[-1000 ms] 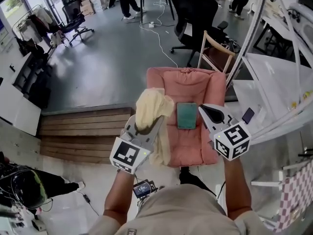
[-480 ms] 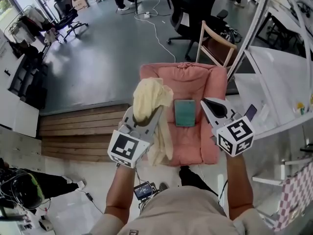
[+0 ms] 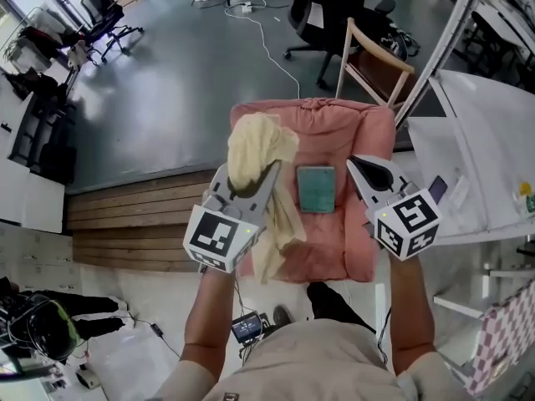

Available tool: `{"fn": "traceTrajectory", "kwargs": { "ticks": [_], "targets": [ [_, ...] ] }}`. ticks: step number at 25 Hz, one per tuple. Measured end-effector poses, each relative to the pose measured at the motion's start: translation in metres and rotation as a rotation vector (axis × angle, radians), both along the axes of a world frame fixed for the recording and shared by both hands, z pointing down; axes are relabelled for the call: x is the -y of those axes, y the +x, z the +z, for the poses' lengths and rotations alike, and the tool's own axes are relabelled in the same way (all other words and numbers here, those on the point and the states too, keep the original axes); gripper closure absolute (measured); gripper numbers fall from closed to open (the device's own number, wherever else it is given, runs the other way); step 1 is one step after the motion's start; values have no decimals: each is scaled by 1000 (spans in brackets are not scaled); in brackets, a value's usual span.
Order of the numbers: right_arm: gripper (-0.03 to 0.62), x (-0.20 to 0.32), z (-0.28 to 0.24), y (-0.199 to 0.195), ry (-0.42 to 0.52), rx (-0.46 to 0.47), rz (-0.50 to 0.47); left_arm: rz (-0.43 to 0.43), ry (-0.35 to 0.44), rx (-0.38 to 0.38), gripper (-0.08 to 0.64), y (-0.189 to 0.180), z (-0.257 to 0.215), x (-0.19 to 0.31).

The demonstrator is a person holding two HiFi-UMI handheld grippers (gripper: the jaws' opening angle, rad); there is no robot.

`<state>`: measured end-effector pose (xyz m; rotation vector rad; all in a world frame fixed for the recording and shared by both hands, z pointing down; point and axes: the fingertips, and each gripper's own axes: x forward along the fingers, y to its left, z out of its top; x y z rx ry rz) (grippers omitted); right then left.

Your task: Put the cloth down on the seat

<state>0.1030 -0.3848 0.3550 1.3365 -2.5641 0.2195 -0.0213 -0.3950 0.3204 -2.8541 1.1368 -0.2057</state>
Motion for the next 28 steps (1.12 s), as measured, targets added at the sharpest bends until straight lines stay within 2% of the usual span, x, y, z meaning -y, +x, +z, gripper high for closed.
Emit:
{"fn": "traceTrajectory", "kwargs": {
  "ticks": [10,20,28],
  "targets": [
    [600,64,38,25,-50,21,22,-7,-34,3,511,27,29,84],
    [600,107,87,57,-120,47,60,-20,-92,7,511,52,73,154],
    [600,143,126,67,-162,46,66,-47,-169,29,511,56,134,211]
  ]
}}
